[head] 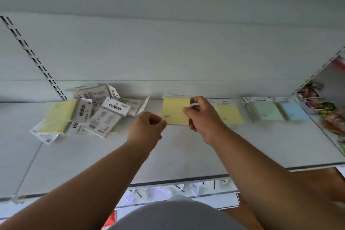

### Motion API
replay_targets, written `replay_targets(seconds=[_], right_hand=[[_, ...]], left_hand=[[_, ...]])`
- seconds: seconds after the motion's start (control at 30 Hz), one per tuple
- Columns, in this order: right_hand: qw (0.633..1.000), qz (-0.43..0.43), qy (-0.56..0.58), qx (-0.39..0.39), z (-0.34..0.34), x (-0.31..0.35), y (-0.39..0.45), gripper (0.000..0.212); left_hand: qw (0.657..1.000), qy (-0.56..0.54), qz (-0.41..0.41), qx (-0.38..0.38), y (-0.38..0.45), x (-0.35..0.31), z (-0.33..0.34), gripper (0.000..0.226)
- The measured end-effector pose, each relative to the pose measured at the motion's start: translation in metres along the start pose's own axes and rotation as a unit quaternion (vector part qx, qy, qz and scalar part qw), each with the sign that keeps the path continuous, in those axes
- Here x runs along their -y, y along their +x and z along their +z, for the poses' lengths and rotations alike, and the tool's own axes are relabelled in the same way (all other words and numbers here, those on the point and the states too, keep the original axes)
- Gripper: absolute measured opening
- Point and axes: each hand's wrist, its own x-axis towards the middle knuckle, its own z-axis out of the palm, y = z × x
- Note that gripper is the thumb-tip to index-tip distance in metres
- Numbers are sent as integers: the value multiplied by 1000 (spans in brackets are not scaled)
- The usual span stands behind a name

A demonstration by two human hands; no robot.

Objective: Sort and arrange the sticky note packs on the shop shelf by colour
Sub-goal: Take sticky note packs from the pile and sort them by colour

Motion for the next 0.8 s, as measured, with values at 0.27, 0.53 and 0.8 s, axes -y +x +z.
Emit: replay_targets(seconds=[0.27, 0.53, 0.8], right_hand=[[962, -1, -259, -86, -132, -28, 34, 25], [894, -20, -445, -47, -162, -43, 66, 35], [891, -149, -427, -34, -145, -38, 45, 23]], left_hand=[[990, 120, 41, 64, -7, -46, 130, 14], [971, 234, 36, -3, -5, -57, 180, 18], [971, 222, 52, -74, -23, -49, 171, 20]])
